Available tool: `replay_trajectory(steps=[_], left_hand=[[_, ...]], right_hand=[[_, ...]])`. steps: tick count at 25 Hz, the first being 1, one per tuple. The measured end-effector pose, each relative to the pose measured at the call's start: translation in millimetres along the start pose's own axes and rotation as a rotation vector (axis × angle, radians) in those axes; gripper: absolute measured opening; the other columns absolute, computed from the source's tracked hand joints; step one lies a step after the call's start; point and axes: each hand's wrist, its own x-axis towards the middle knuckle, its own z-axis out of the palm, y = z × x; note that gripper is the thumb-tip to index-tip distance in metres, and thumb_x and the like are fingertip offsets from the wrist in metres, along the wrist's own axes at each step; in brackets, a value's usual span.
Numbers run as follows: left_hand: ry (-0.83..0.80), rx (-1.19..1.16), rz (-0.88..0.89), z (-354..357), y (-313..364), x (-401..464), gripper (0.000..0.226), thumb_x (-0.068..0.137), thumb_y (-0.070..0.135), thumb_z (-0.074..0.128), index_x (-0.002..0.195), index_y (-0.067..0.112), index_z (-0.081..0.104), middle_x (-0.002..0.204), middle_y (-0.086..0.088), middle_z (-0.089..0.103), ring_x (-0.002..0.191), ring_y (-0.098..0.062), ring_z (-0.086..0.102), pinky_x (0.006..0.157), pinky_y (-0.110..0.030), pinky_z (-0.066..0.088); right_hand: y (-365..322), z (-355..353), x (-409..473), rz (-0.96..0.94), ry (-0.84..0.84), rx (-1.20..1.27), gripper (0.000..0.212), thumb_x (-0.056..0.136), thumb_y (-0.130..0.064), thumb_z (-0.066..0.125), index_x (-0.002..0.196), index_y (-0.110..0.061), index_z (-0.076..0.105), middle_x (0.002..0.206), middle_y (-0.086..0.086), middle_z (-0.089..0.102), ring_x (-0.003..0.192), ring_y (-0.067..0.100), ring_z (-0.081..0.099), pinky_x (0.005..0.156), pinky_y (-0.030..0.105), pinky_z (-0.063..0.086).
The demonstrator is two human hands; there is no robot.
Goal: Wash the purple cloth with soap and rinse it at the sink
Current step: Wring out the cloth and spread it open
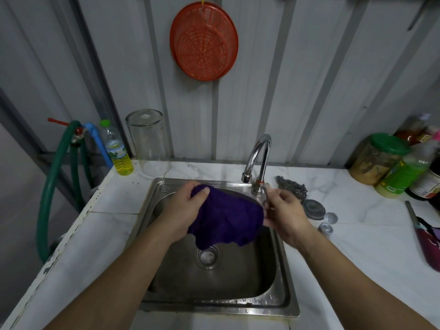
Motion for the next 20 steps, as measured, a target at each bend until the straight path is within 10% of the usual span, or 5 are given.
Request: replay_trajectory(steps=[7,11,15,20], left_hand=[[-0.09,-0.385,-0.162,7.4,23.2,-4.7,0.018,0.098,0.016,0.064,0.116,0.011,0.066,0.104,-0.008,0.071,0.09,-0.021,0.068,0.078,-0.035,0.058],[-0.152,-0.437,-0.28,-7.5,25.8,1.7,0.059,0.089,0.0,0.069,0.143,0.015,0.05,0.13,-0.013,0.063,0.107,-0.027,0.067,0.083,-0.04,0.057],[-0.197,-0.17,-0.381,-13.3,19.6,7.9,0.089,0.086,-0.013,0.067,0.159,0.019,0.029,0.142,-0.022,0.054,0.103,-0.029,0.068,0.081,-0.039,0.059],[-0.286,0.318,-0.139,-8.9,14.5,12.4,0.079,0.076,0.02,0.087,0.144,0.036,0.05,0.123,0.002,0.057,0.098,-0.015,0.065,0.08,-0.034,0.061]], right_hand=[[57.8,11.6,-21.9,0.284,-0.438,0.316,0.068,0.082,-0.02,0.08,0.137,0.003,0.048,0.135,0.029,0.06,0.112,0.04,0.065,0.103,0.062,0.048],[53.1,17.1,-18.8,0.107,-0.224,0.198,0.068,0.083,0.01,0.07,0.143,-0.012,0.046,0.12,0.017,0.069,0.1,0.031,0.072,0.081,0.041,0.062],[40.2,9.8,-14.4,-0.125,-0.096,-0.243,0.072,0.086,0.016,0.063,0.143,-0.025,0.05,0.135,-0.002,0.059,0.099,0.02,0.069,0.071,0.031,0.06],[20.7,9.8,-15.5,-0.199,-0.361,-1.072,0.071,0.084,-0.012,0.075,0.148,-0.021,0.045,0.126,-0.002,0.061,0.11,0.021,0.065,0.097,0.036,0.055]])
